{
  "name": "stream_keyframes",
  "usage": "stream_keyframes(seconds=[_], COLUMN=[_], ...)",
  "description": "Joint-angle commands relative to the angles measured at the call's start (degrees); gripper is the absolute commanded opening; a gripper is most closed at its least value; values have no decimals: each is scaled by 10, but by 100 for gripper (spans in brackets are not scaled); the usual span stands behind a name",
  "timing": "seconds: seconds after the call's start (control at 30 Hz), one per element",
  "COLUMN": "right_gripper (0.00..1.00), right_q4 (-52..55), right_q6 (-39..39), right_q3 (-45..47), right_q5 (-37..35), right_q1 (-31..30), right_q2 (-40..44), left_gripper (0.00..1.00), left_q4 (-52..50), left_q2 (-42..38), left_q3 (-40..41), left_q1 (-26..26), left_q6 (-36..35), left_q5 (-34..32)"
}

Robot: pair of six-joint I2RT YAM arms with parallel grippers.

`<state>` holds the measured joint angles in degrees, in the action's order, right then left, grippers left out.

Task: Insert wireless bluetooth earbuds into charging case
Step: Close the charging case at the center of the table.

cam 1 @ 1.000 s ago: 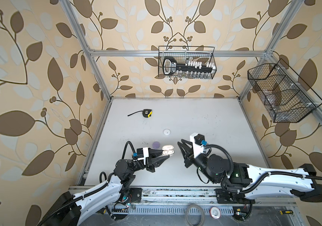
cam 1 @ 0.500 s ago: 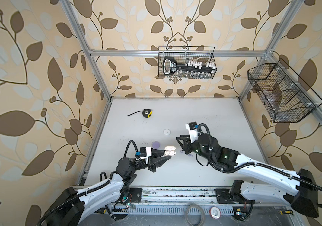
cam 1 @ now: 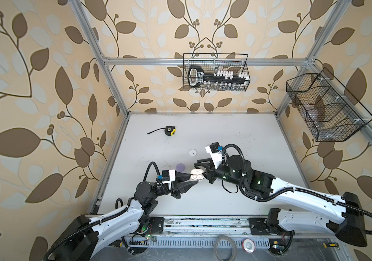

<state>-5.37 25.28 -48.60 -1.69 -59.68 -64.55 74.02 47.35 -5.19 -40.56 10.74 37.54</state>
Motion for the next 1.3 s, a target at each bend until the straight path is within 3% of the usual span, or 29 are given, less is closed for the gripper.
stream_keyframes(seconds=[0.0, 0.43, 0.73, 0.9, 1.03, 1.17, 1.27], right_gripper=[24, 22, 25, 31, 32, 31, 31], right_q4=[-28, -48, 32, 67, 80, 70, 58], right_q6=[-16, -45, -9, 42, 83, 105, 105], right_q3=[0, 37, 77, 132, 170, 197, 204], right_q5=[25, 28, -134, -176, -161, -144, -151], right_q1=[-6, -37, -21, 55, 124, 160, 160], right_q2=[19, 75, 179, 244, 259, 245, 225], left_gripper=[0, 0, 0, 0, 0, 0, 0], left_q4=[45, 43, -15, -124, -245, -376, -409], left_q2=[-2, 4, -12, -31, -15, 42, 93], left_q3=[-25, -25, -26, -36, -83, -156, -179], left_q1=[-4, -4, -4, -4, -4, -4, -2], left_q6=[3, 2, -13, -18, 1, 67, 132], left_q5=[13, 11, -41, -161, -220, -321, -420])
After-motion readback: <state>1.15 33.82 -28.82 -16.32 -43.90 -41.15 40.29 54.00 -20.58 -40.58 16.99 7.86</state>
